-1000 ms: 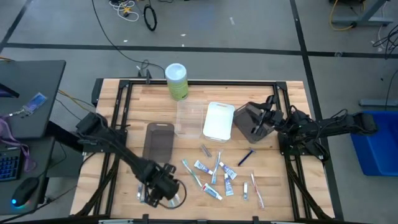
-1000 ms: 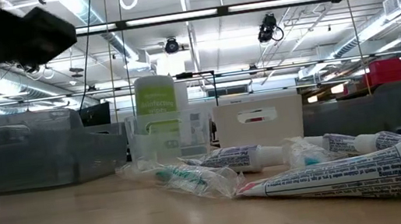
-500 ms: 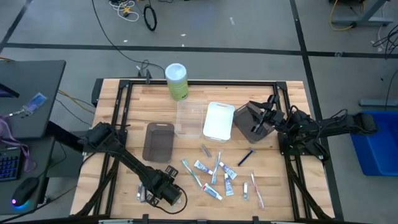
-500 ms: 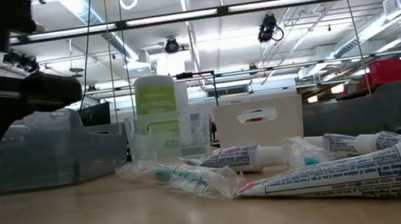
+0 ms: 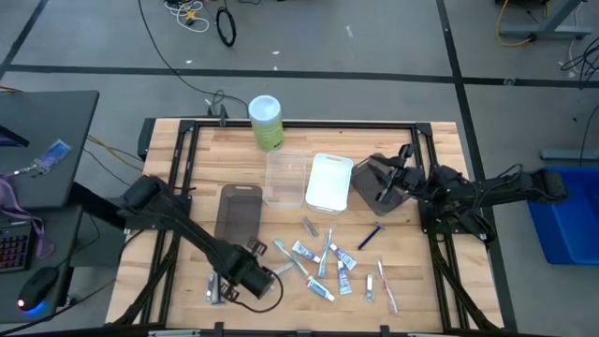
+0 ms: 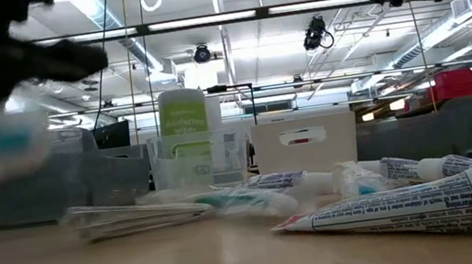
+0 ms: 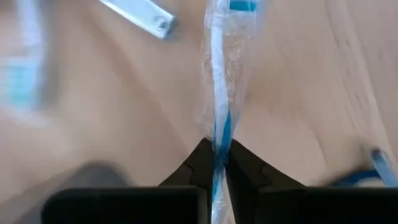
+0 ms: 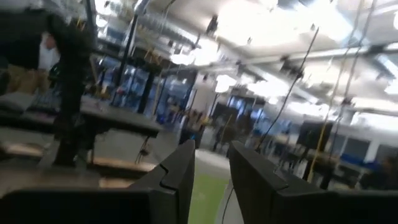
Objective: Pick & Place Travel size toiletries
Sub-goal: Put the blue toothbrush into the left black bin
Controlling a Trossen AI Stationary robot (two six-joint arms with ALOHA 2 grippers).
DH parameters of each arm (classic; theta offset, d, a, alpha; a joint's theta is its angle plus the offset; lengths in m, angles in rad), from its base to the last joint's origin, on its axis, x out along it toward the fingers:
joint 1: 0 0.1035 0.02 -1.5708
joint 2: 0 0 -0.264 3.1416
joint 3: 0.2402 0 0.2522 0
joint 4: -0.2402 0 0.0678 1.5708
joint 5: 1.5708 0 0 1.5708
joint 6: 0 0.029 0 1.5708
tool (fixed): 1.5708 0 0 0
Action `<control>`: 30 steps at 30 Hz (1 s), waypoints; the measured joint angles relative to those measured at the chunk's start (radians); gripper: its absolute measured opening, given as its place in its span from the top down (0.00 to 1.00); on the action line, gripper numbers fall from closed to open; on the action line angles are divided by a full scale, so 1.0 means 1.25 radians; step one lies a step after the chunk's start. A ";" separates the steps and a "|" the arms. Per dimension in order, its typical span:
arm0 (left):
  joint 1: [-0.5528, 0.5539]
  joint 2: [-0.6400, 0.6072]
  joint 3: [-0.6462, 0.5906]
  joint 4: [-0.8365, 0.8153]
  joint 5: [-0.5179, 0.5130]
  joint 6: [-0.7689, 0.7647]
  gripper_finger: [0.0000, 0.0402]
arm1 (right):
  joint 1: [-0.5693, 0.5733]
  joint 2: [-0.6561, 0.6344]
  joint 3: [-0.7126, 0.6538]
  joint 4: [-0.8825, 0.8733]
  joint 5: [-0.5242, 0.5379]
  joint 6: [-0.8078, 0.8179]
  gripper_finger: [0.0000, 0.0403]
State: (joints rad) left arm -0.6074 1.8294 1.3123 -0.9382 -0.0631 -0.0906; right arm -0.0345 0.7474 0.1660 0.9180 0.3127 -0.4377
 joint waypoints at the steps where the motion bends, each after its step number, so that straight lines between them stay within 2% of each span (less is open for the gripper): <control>1: 0.005 -0.021 0.007 -0.015 -0.012 0.001 0.92 | 0.000 0.007 0.016 -0.030 0.000 0.018 0.72; 6: 0.049 -0.154 0.022 -0.100 -0.078 -0.047 0.95 | 0.000 0.072 0.152 -0.310 -0.018 0.108 0.70; 9: 0.102 -0.229 0.022 -0.162 -0.107 -0.184 0.95 | 0.000 0.140 0.229 -0.457 -0.031 0.174 0.70; 13: 0.197 -0.283 0.022 -0.244 -0.127 -0.431 0.92 | 0.000 0.233 0.292 -0.560 -0.055 0.206 0.68; 19: 0.316 -0.286 0.009 -0.305 -0.084 -0.719 0.92 | 0.000 0.334 0.332 -0.543 -0.062 0.165 0.68; 30: 0.341 -0.285 -0.174 -0.181 -0.081 -0.929 0.90 | 0.000 0.358 0.335 -0.515 -0.063 0.128 0.73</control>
State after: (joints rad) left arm -0.1818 1.4734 1.0942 -1.1649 -0.1644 -1.2520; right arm -0.0345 1.1950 0.5846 0.2742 0.2337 -0.2783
